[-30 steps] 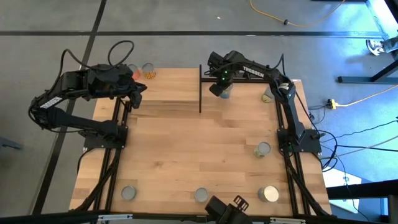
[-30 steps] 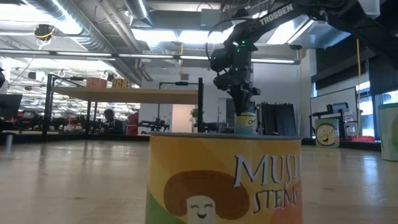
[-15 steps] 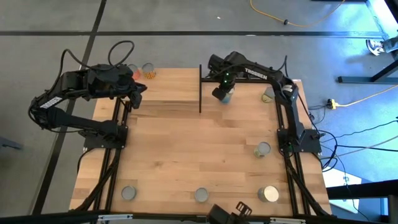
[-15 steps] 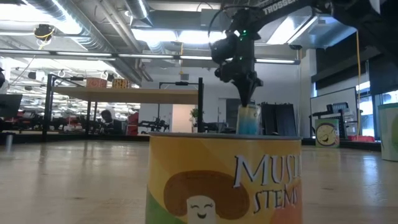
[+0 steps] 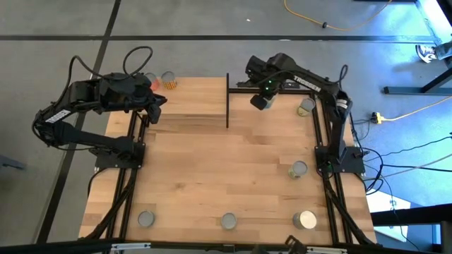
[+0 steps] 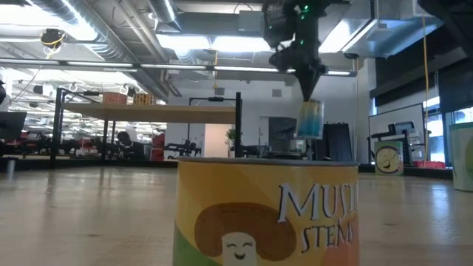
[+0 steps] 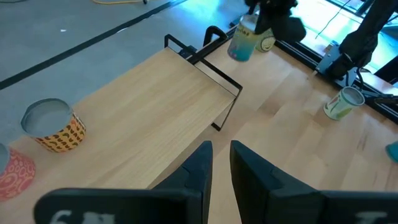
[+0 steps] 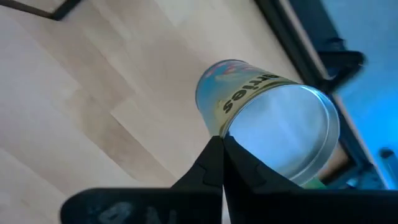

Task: Pick and place cans onto a shelf
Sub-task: Put the top canned cherries on the shelf

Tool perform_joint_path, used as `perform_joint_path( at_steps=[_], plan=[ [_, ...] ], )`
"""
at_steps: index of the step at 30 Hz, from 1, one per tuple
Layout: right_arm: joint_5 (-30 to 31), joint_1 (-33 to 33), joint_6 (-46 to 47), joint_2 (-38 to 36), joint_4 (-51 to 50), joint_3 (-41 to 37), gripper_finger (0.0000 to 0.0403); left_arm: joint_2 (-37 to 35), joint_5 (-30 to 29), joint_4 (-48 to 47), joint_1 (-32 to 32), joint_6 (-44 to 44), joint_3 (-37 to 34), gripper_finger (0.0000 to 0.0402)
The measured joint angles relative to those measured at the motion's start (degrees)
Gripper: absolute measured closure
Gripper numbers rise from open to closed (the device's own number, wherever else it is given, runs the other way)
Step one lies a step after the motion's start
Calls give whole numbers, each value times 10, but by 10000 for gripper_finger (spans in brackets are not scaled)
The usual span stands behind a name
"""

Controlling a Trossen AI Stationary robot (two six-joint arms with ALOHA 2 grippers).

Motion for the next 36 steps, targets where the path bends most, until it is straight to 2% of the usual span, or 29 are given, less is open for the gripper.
perform_joint_path(
  at_steps=[10, 21, 31, 36],
  plan=[
    [26, 28, 18, -74, -28, 16, 403, 0, 0, 0, 0, 0, 0, 353],
    [34, 59, 14, -68, -39, 228, 403, 0, 0, 0, 0, 0, 0, 353],
    [32, 73, 12, -78, 0, 232, 403, 0, 0, 0, 0, 0, 0, 353],
    [9, 84, 8, -78, 54, 232, 403, 0, 0, 0, 0, 0, 0, 353]
  ],
)
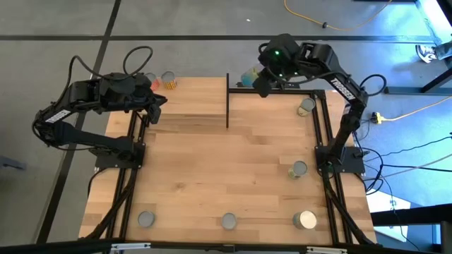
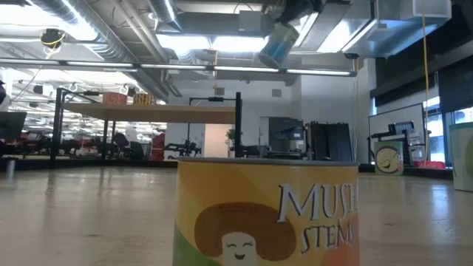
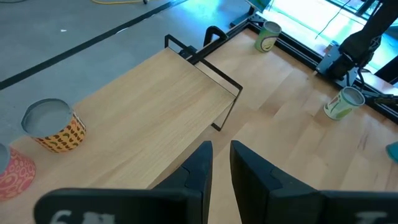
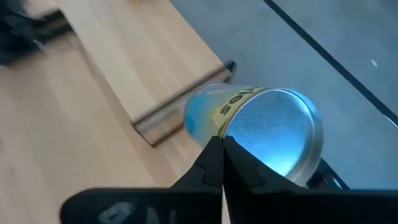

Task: Pick and place cans onto a shelf
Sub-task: Put the top canned cherries on the shelf

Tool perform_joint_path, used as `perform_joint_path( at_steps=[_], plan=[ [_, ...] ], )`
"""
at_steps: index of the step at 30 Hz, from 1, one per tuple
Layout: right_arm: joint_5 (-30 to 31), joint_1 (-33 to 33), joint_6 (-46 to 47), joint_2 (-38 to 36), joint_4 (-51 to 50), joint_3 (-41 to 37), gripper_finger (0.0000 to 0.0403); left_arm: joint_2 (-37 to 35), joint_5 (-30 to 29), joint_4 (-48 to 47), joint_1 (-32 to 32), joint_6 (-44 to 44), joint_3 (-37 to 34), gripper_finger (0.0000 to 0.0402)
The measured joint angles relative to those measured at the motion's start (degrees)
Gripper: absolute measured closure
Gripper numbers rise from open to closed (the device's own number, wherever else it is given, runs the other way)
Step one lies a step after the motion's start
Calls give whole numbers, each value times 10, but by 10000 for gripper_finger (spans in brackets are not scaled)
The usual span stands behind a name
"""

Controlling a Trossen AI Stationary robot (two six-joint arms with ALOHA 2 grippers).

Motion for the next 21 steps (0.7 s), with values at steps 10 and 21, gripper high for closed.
perform_joint_path(
  at_steps=[10, 21],
  plan=[
    [-48, 23, -29, 10, 121, 1, 403, 0, 0, 0, 0, 0, 0, 353],
    [-118, 24, -55, 59, 179, 0, 403, 0, 0, 0, 0, 0, 0, 353]
  ],
)
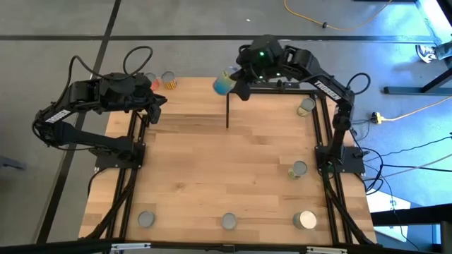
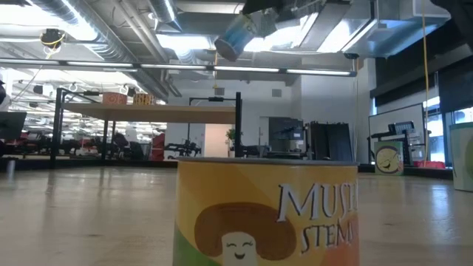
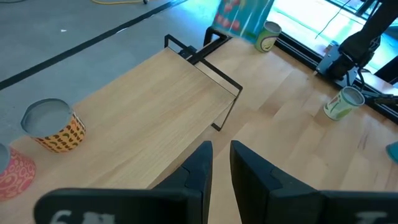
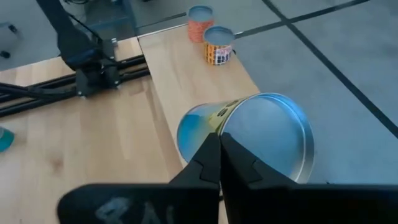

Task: Pick and place cans onto a shelf
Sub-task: Put the top canned cherries on the shelf

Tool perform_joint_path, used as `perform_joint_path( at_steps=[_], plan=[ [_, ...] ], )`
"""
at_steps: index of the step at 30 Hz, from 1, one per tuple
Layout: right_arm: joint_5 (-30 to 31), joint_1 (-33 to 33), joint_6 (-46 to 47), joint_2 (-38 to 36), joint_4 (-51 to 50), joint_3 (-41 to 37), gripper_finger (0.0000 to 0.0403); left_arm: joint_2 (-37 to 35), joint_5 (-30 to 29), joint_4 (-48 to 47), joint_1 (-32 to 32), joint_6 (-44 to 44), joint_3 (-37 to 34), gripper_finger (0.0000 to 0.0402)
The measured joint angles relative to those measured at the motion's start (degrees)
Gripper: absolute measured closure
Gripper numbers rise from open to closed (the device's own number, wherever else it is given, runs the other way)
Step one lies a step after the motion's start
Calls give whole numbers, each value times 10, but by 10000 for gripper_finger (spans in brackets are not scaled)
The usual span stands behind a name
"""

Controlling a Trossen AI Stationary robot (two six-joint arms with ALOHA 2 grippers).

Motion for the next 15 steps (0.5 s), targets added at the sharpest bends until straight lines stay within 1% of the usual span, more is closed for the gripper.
perform_joint_path(
  at_steps=[9, 15],
  plan=[
    [-10, 0, -17, 46, 26, 0, 403, 0, 0, 0, 0, 0, 0, 353],
    [-27, 0, -33, 79, 45, -1, 403, 0, 0, 0, 0, 0, 0, 353]
  ],
)
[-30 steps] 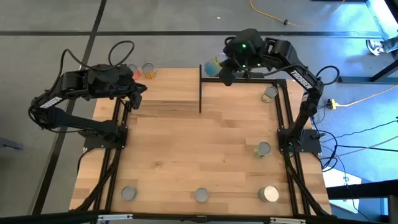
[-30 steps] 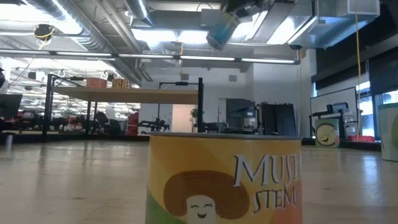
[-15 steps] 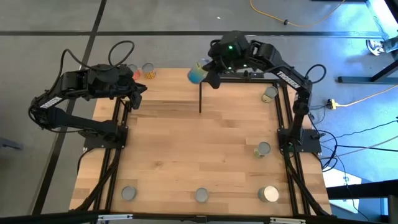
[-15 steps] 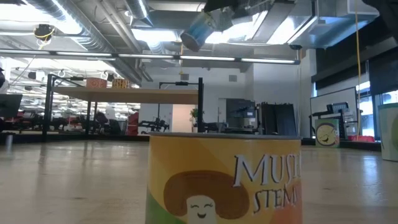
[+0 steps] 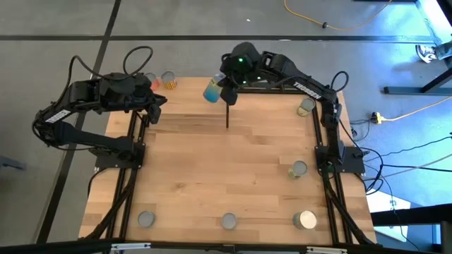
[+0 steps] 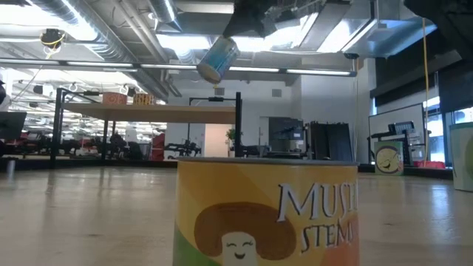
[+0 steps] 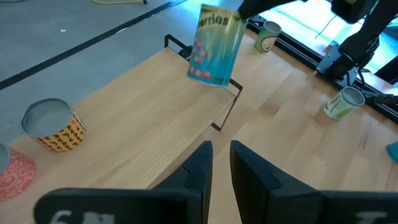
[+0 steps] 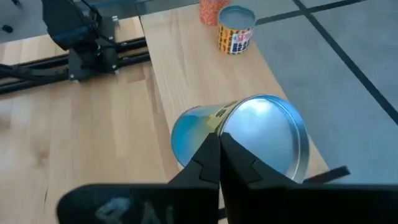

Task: Pick and place cans onto a shelf
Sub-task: Put the top canned cherries on the shelf

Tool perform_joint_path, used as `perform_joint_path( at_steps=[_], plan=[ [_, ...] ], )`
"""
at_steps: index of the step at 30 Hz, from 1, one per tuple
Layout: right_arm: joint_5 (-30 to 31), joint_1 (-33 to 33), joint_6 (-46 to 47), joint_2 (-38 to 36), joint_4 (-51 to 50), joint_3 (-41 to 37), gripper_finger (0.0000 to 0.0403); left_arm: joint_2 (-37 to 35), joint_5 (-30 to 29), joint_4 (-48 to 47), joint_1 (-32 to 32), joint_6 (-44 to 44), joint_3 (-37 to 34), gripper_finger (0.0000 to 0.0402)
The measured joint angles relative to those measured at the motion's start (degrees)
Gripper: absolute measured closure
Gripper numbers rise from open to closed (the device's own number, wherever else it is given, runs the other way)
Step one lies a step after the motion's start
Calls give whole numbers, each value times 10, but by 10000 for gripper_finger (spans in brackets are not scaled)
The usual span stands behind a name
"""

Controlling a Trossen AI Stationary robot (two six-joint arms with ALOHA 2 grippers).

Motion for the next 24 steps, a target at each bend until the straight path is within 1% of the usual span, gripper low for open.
perform_joint_path(
  at_steps=[5, 13, 24],
  plan=[
    [-21, 0, -10, 24, 4, 0, 403, 0, 0, 0, 0, 0, 0, 353],
    [-21, 0, -24, 56, 2, 0, 403, 0, 0, 0, 0, 0, 0, 353],
    [-21, 1, -36, 77, -1, 0, 403, 0, 0, 0, 0, 0, 0, 353]
  ],
)
